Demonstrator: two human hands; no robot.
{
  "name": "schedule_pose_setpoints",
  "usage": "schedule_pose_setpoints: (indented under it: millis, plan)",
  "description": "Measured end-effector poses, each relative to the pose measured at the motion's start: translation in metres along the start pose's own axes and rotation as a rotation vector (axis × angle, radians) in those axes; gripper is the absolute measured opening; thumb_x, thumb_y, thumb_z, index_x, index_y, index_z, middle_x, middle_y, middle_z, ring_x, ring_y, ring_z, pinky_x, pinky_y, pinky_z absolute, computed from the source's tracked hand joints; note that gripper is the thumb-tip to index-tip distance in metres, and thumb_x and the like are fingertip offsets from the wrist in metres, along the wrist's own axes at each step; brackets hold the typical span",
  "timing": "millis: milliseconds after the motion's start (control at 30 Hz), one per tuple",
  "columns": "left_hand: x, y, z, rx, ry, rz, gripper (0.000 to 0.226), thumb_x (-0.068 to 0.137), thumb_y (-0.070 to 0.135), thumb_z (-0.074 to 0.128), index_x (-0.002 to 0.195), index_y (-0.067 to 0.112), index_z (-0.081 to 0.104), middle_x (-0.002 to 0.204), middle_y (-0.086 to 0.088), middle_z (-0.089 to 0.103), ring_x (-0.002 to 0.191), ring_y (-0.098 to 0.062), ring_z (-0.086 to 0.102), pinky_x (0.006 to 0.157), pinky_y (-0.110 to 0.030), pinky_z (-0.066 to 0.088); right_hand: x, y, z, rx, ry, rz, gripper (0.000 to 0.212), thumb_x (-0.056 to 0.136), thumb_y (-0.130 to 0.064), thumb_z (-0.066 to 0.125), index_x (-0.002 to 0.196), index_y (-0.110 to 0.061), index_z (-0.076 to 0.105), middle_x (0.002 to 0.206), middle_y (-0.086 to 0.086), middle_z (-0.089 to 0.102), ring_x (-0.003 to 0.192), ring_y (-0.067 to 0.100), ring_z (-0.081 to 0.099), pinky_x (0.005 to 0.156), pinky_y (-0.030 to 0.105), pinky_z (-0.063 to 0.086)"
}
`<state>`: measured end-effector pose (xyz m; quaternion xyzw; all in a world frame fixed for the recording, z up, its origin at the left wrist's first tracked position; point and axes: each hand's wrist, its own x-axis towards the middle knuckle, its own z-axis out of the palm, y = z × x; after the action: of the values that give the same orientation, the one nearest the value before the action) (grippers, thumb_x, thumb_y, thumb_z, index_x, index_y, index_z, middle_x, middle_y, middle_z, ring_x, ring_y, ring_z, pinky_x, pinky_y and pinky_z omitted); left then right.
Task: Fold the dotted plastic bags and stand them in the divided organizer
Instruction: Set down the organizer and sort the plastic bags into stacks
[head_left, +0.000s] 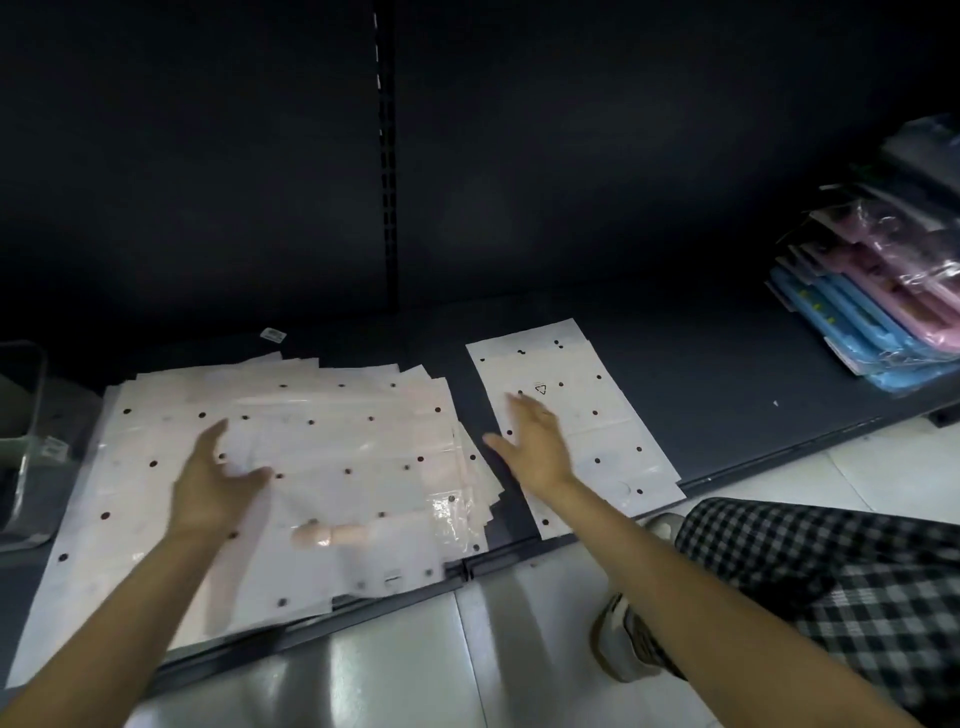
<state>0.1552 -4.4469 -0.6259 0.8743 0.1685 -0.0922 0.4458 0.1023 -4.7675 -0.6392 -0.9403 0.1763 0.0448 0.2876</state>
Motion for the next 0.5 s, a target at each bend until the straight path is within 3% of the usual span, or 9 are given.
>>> schedule_pose_setpoints:
  millis: [67, 133, 233, 300, 367, 433, 500]
  plan:
    - [0.016, -0.023, -0.021, 0.116, 0.124, 0.018, 0.072, 0.082, 0.007, 0.069, 0.142, 0.024, 0.032, 0.131, -0.026, 0.051, 0.110, -0.046, 0.052, 0.084, -0.050, 0.046, -0.003, 0.050, -0.006, -0.255, -0.072, 0.160, 0.080, 0.089, -0.058, 0.047, 0.151, -0.023, 0.011, 0.159, 0.003, 0.006, 0.146, 0.024, 0.005, 0.118, 0.037, 0.015]
    - [0.030, -0.044, -0.037, 0.164, 0.172, -0.031, 0.073, 0.082, 0.002, 0.064, 0.140, 0.025, 0.027, 0.121, -0.029, 0.056, 0.099, -0.050, 0.057, 0.081, -0.054, 0.049, -0.009, 0.083, -0.004, -0.372, -0.104, 0.203, 0.072, 0.089, -0.064, 0.039, 0.150, -0.034, 0.013, 0.159, 0.000, 0.001, 0.146, 0.025, 0.001, 0.118, 0.041, 0.011]
    - [0.043, -0.069, -0.043, 0.159, 0.166, -0.126, 0.078, 0.078, -0.002, 0.056, 0.140, 0.021, 0.015, 0.118, -0.031, 0.054, 0.101, -0.049, 0.054, 0.087, -0.060, 0.047, -0.014, 0.097, 0.000, -0.251, 0.083, 0.168, 0.044, 0.093, -0.050, 0.046, 0.136, -0.037, 0.047, 0.154, -0.004, 0.028, 0.143, 0.020, 0.018, 0.114, 0.035, 0.022]
    - [0.037, -0.069, -0.031, 0.203, 0.248, -0.048, 0.070, 0.085, 0.008, 0.054, 0.144, 0.014, 0.019, 0.128, -0.032, 0.042, 0.113, -0.048, 0.043, 0.092, -0.060, 0.040, -0.014, 0.093, 0.002, -0.120, 0.247, 0.177, 0.029, 0.091, -0.036, 0.058, 0.118, -0.029, 0.066, 0.140, -0.005, 0.050, 0.132, 0.016, 0.036, 0.102, 0.029, 0.034]
    - [0.018, -0.051, -0.020, 0.217, 0.297, 0.105, 0.065, 0.086, 0.011, 0.056, 0.144, 0.010, 0.027, 0.132, -0.029, 0.039, 0.120, -0.044, 0.036, 0.089, -0.062, 0.041, -0.013, 0.084, 0.003, -0.007, 0.367, 0.216, 0.019, 0.086, -0.026, 0.066, 0.102, -0.020, 0.074, 0.123, -0.004, 0.063, 0.121, 0.015, 0.046, 0.090, 0.023, 0.038]
    - [-0.003, -0.028, -0.007, 0.235, 0.192, 0.325, 0.061, 0.085, 0.009, 0.063, 0.140, 0.011, 0.038, 0.136, -0.022, 0.042, 0.122, -0.039, 0.038, 0.089, -0.054, 0.043, -0.013, 0.070, 0.003, 0.107, 0.469, 0.201, 0.017, 0.086, -0.021, 0.067, 0.099, -0.012, 0.074, 0.110, 0.001, 0.069, 0.114, 0.021, 0.052, 0.089, 0.025, 0.040]
    - [-0.028, 0.004, 0.010, 0.067, -0.081, 0.341, 0.053, 0.088, 0.013, 0.063, 0.137, 0.014, 0.044, 0.137, -0.011, 0.047, 0.121, -0.031, 0.045, 0.092, -0.039, 0.040, -0.014, 0.046, 0.005, 0.266, 0.508, 0.089, 0.018, 0.087, -0.017, 0.065, 0.101, -0.008, 0.072, 0.102, 0.004, 0.069, 0.109, 0.024, 0.054, 0.092, 0.028, 0.044]
